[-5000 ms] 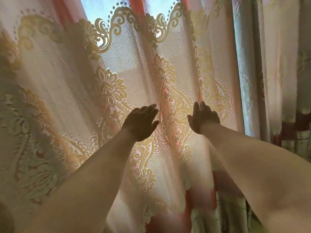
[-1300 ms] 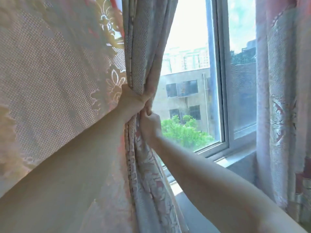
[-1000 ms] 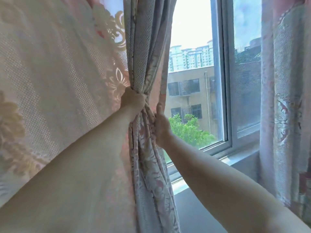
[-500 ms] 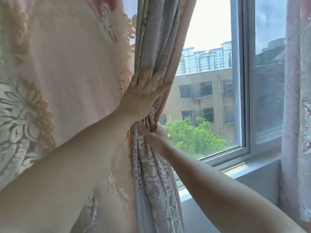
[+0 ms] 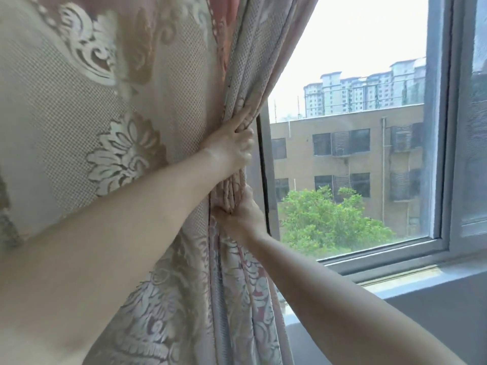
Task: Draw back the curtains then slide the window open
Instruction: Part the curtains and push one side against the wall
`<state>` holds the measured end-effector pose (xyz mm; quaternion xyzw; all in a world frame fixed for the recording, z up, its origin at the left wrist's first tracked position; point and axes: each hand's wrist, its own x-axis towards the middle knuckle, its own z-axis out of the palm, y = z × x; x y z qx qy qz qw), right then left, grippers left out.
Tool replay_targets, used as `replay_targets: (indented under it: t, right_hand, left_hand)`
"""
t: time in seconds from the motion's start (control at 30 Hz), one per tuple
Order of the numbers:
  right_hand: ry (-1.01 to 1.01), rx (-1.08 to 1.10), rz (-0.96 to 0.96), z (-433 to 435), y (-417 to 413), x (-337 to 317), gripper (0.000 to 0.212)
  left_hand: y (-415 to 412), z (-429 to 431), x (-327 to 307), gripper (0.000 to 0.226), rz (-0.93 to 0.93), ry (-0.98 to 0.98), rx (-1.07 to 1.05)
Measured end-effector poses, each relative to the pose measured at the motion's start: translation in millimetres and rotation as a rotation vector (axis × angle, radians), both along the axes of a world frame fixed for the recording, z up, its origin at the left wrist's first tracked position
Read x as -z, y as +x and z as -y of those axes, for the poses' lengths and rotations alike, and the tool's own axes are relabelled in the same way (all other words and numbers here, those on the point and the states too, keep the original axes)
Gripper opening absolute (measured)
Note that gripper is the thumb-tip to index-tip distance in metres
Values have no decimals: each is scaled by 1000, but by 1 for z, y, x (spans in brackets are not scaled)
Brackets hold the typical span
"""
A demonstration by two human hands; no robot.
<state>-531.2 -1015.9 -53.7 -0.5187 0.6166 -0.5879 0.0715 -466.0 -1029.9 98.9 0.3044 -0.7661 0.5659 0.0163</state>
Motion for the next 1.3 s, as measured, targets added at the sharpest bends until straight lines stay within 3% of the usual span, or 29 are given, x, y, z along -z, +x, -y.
replay_targets:
  t: [0.13, 0.37, 0.5, 0.7, 1.23, 1.3]
  right_hand:
    - [-43, 37, 4, 9, 46, 9, 58]
    - [-160, 186, 5, 20, 137, 16, 77]
    - [-173, 160, -19, 32, 179, 8, 70]
    - [-152, 58, -75, 59, 253, 8, 76]
    - [-235, -84, -164, 177, 503, 8, 78]
    - [-188, -191, -246, 195, 548, 5, 80]
  left_hand:
    - [43, -1, 18, 23, 103, -198, -45]
    - [120, 27, 30, 27, -28, -285, 66]
    - [161, 39, 24, 38, -16, -396, 51]
    - [248, 57, 23, 28, -59, -308, -44]
    - [497, 141, 23, 46, -118, -275, -333]
    - [555, 166, 27, 44, -190, -251, -433]
